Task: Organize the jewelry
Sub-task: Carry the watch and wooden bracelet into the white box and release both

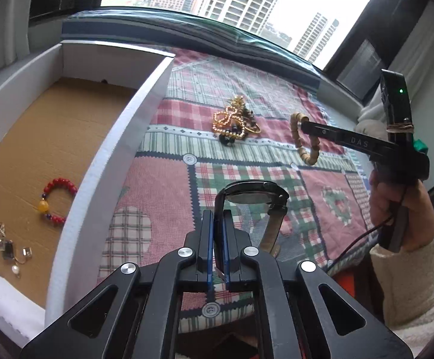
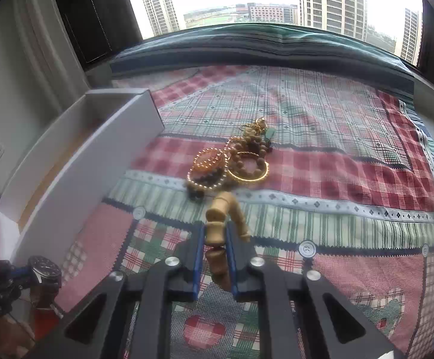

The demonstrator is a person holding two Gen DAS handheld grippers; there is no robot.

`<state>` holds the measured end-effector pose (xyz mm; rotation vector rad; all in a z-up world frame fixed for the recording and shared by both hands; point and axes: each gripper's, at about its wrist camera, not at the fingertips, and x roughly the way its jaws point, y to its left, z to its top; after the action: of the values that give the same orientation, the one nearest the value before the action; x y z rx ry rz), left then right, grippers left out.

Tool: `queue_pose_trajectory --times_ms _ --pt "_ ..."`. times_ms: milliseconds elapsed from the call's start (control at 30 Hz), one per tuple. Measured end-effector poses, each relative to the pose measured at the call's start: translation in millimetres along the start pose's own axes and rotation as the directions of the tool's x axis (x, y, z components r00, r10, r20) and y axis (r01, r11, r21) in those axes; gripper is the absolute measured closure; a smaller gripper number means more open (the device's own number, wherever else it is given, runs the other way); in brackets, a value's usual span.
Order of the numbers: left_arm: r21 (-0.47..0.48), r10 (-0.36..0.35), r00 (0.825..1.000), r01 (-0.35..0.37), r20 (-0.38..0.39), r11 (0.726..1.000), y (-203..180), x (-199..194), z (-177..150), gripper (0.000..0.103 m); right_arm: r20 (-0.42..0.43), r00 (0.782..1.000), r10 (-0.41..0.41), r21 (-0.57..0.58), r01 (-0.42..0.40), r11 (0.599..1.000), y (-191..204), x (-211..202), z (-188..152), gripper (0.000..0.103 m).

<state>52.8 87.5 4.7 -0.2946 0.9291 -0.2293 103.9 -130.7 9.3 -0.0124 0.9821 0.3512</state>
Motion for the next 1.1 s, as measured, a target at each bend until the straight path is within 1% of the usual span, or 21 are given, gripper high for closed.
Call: queue_pose_trajectory --times_ms 67,100,200,300,367,433,500,567,633,700,767,833,867,900,933,967,1000,1033,1067,1100 --pt "-0.008 0.013 0.999 -0.012 0.047 1.000 7.8 -29.4 3.3 0.100 0.047 0.998 0.039 -0.054 -0.036 0.998 24.3 -21.2 11.4 0.089" --pt "-0.015 0.033 0.997 -0.032 0.072 0.999 14.0 -42.9 5.8 0.100 0.068 0.996 0.065 -0.077 -0.060 0.995 36.7 -29.9 17.6 0.089" --pt "-0.062 0.116 0.985 -0.109 0.126 0.992 44.3 -76.0 14.4 0.100 0.098 0.981 0.166 -0.155 -0.149 0.977 75.8 -43.6 37.8 0.089" --pt "-0.129 0.228 0.965 -0.212 0.130 0.969 86.2 -87.4 24.9 0.100 0.100 0.964 0.244 -0.235 -0.216 0.948 123.0 -43.3 48.7 0.089" --pt "-0.181 0.273 0.956 -0.251 0.105 0.951 115.9 -83.4 30.5 0.100 0.090 0.952 0.294 -0.279 -0.259 0.925 154.7 -37.4 54.6 0.089" --pt "-0.228 0.292 0.954 -0.269 0.074 0.936 142.3 -74.2 34.7 0.100 0.072 0.939 0.337 -0.315 -0.299 0.901 188.0 -27.3 59.9 0.089" --pt "-0.259 0.318 0.947 -0.298 0.041 0.919 165.0 -61.2 35.7 0.100 0.043 0.920 0.389 -0.343 -0.352 0.871 220.4 -13.7 61.9 0.089" --pt "-0.283 0.334 0.943 -0.319 0.005 0.905 182.4 -46.7 35.4 0.100 0.012 0.908 0.418 -0.364 -0.385 0.848 248.6 2.5 63.6 0.089" --pt "-0.306 0.341 0.940 -0.333 -0.030 0.892 198.1 -32.3 34.1 0.100 -0.015 0.906 0.423 -0.388 -0.395 0.833 271.3 21.2 65.0 0.089" --pt "-0.315 0.350 0.935 -0.348 -0.053 0.883 208.2 -20.0 33.5 0.099 -0.045 0.905 0.422 -0.394 -0.405 0.825 285.7 43.2 67.7 0.089" --pt "-0.316 0.356 0.932 -0.359 -0.069 0.878 213.4 -11.0 31.7 0.098 -0.087 0.907 0.413 -0.373 -0.414 0.830 292.6 69.9 71.3 0.089" --pt "-0.306 0.372 0.922 -0.385 -0.104 0.870 218.5 0.9 31.6 0.093 -0.114 0.916 0.384 -0.367 -0.398 0.841 296.7 96.1 73.4 0.089" --pt "-0.310 0.375 0.917 -0.399 -0.137 0.863 222.1 5.4 31.9 0.090 -0.125 0.924 0.360 -0.366 -0.381 0.849 296.1 111.9 75.8 0.088" --pt "-0.320 0.363 0.919 -0.393 -0.152 0.862 224.1 7.3 32.4 0.077 -0.138 0.937 0.320 -0.373 -0.349 0.860 294.6 127.4 77.8 0.087" --pt "-0.321 0.364 0.921 -0.390 -0.139 0.863 223.1 5.3 32.5 0.058 -0.133 0.955 0.266 -0.385 -0.297 0.874 292.1 138.9 79.5 0.087" --pt "-0.311 0.383 0.916 -0.401 -0.120 0.862 220.0 0.5 32.5 0.048 -0.110 0.974 0.198 -0.401 -0.226 0.888 286.9 147.8 82.2 0.086" --pt "-0.294 0.411 0.906 -0.421 -0.099 0.858 215.4 -3.9 32.7 0.032 -0.072 0.988 0.133 -0.413 -0.151 0.898 280.5 150.2 83.8 0.086" --pt "-0.278 0.433 0.897 -0.439 -0.083 0.855 210.8 -7.6 32.2 0.025 -0.030 0.996 0.089 -0.413 -0.093 0.906 270.9 147.7 84.7 0.086" --pt "-0.266 0.442 0.894 -0.444 -0.069 0.856 205.1 -11.4 30.4 0.024 -0.001 0.997 0.074 -0.396 -0.068 0.916 261.1 142.8 87.0 0.085" --pt "-0.260 0.436 0.898 -0.435 -0.058 0.862 200.3 -14.9 28.6 0.024 0.013 0.997 0.078 -0.372 -0.068 0.926 251.0 135.7 88.8 0.077"
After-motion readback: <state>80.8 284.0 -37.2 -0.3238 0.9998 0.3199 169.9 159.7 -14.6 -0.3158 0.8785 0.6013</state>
